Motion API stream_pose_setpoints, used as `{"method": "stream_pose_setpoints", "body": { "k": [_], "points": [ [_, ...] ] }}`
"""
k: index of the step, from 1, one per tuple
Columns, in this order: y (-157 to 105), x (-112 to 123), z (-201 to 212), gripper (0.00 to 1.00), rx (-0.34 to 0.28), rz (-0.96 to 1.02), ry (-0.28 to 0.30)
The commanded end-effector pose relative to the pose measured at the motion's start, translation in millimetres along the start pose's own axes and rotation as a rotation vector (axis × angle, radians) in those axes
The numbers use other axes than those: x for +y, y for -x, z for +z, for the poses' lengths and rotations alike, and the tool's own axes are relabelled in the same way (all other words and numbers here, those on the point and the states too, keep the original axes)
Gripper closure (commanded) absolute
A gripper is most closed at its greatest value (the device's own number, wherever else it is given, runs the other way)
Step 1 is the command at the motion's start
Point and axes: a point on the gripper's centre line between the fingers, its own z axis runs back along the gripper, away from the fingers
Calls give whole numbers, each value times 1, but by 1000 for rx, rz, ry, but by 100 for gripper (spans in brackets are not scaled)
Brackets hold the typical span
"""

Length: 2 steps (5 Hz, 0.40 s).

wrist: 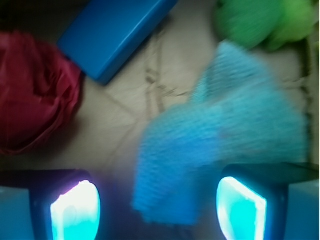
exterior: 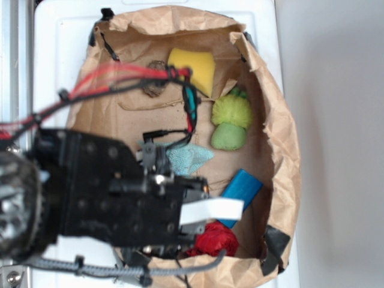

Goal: Grab the blue cloth.

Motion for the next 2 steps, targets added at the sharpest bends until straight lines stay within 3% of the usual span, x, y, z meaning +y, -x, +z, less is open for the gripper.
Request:
{"method": "stream_pose_setpoints", "body": {
  "k": [1, 2],
  "points": [
    [-20, 1, -13, 0, -64, 0, -75],
    [-28, 12, -25, 0, -57, 32, -116]
  ]
}}
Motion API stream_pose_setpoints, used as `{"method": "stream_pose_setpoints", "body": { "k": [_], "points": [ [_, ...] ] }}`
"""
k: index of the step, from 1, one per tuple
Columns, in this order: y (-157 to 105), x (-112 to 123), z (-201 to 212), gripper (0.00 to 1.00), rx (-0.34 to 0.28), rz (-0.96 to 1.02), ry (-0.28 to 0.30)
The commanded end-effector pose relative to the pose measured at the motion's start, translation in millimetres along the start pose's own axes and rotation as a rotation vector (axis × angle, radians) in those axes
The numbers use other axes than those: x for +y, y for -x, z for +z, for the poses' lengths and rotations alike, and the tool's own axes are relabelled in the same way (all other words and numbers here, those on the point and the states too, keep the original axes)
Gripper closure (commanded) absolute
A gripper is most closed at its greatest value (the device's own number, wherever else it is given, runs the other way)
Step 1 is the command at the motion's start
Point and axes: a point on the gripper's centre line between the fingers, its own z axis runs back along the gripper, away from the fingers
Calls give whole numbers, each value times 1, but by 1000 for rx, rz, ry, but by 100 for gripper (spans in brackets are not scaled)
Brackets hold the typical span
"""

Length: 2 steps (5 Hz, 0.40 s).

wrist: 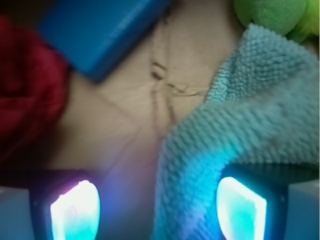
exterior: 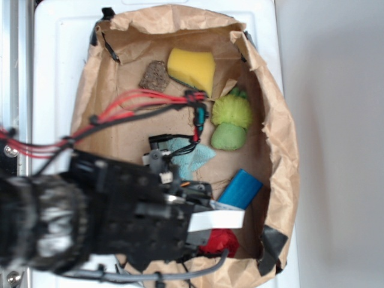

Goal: Grab the blue cloth.

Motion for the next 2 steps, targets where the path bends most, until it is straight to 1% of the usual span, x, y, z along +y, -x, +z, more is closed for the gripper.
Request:
{"method": "stream_pose_setpoints", "body": {
  "k": [1, 2],
  "points": [
    [-16, 3, -21, 0, -4, -3, -65],
    [-13, 2, -26, 100, 5, -14, -87]
  ]
}}
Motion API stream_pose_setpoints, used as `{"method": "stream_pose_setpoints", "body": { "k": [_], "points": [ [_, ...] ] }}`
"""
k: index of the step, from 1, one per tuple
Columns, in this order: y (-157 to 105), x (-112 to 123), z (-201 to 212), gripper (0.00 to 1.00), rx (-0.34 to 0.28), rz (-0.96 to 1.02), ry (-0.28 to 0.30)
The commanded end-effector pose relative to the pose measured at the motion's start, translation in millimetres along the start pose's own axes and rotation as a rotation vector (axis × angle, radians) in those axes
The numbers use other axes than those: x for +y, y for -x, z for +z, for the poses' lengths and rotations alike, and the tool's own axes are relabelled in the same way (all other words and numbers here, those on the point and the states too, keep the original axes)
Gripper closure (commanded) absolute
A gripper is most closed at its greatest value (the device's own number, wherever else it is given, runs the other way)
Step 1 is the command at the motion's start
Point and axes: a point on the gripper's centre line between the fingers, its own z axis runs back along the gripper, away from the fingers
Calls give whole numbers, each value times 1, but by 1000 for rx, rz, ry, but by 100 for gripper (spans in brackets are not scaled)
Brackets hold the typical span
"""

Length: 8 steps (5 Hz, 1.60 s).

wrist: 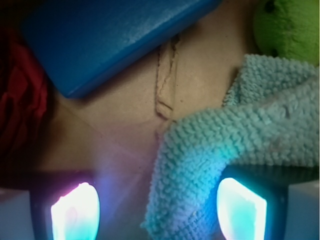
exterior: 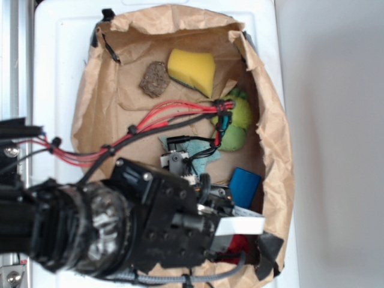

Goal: Grab the blue cloth.

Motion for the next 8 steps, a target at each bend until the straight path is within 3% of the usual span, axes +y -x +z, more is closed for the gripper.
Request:
{"method": "stream_pose_setpoints", "body": {
  "k": [1, 2, 4, 5, 7, 8],
  "points": [
    [-2, -3, -16, 100, 3, 8, -30],
    [-3, -4, -18, 100, 2, 1, -14],
    [-2, -1, 12, 100, -22, -5, 84],
    [10, 8, 64, 100, -44, -14, 124],
    [6, 20, 105, 100, -107, -22, 146],
    [-3, 24, 115, 100, -105, -11, 163]
  ]
}}
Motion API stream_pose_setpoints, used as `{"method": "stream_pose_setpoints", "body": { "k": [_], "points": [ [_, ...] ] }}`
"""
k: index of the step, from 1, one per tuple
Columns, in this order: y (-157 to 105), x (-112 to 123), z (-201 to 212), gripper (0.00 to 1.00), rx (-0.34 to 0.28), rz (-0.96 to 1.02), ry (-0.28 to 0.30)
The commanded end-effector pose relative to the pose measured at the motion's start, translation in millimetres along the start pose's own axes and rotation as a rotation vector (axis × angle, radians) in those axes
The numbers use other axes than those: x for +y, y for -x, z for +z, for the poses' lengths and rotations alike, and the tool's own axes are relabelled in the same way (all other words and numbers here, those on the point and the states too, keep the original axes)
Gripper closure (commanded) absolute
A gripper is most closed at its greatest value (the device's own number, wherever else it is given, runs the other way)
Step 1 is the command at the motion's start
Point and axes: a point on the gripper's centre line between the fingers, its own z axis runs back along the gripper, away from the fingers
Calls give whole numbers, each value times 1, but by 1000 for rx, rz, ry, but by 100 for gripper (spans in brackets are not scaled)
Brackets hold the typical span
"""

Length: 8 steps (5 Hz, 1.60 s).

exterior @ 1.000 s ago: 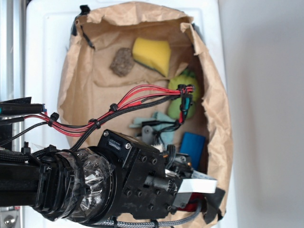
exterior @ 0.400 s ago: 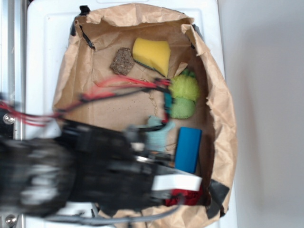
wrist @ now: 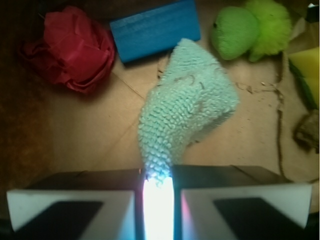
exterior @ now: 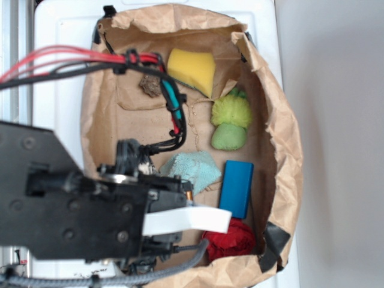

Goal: Grab the blue cloth.

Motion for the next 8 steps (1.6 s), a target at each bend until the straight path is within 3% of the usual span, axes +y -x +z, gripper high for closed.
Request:
{"method": "stream_pose_setpoints", "body": {
  "k": [1, 3, 5, 8],
  "points": [
    [-33, 6, 30, 100, -90, 13, 2],
    [-41, 18, 54, 100, -55, 39, -72],
    [-42, 36, 79, 100, -84, 116, -80],
    [-26, 31, 104, 100, -135, 104, -131]
  ]
}}
